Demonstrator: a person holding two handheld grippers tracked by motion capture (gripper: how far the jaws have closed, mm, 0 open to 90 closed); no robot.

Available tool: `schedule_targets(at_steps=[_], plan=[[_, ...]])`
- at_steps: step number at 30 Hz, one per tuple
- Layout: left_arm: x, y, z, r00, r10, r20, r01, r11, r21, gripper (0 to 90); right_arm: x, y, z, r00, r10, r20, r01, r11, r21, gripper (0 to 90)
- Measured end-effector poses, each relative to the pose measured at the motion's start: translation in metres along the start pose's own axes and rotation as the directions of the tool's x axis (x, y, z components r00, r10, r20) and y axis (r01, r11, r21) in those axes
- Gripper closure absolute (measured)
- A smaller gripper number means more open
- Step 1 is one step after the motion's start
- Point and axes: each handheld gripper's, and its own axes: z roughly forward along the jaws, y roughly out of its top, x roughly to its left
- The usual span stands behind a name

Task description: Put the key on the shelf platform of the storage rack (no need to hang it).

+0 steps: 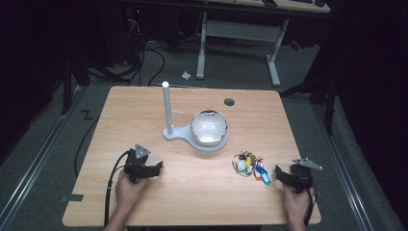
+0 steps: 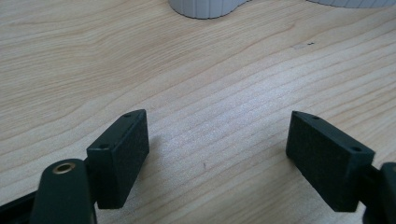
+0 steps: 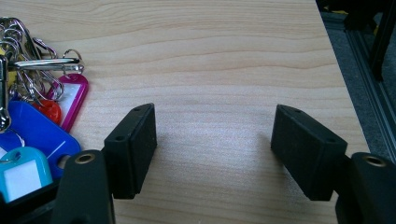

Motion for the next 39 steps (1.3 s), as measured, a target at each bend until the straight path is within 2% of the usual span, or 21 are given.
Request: schedule_targets(at_steps=[14, 19, 24, 39], plan=[[0.0, 0.0, 0.0, 1.0, 0.0, -0.002, 0.0, 1.0, -0.002, 21.5, 0.001, 0.0, 0.0, 0.9999, -0.011, -0.011, 0.011, 1.0, -0.002, 33.9], [0.0, 0.0, 0.0, 1.0, 0.0, -0.001, 0.0, 1.0, -0.001, 21.5, 0.003, 0.0, -0.003, 0.9999, -0.011, -0.01, 0.011, 1.0, 0.006, 39.9], [0.0, 0.0, 0.0, 1.0, 0.001, -0.001, -0.001, 1.0, -0.001, 21.5, 0.005, -0.001, -0.003, 0.9999, -0.009, -0.009, 0.009, 1.0, 0.0, 40.9], [0.0, 0.0, 0.0, 1.0, 0.001, -0.001, -0.001, 1.0, -0.001, 21.5, 0.011, -0.005, -0.012, 0.9978, -0.012, -0.065, 0.012, 1.0, -0.013, 46.2]])
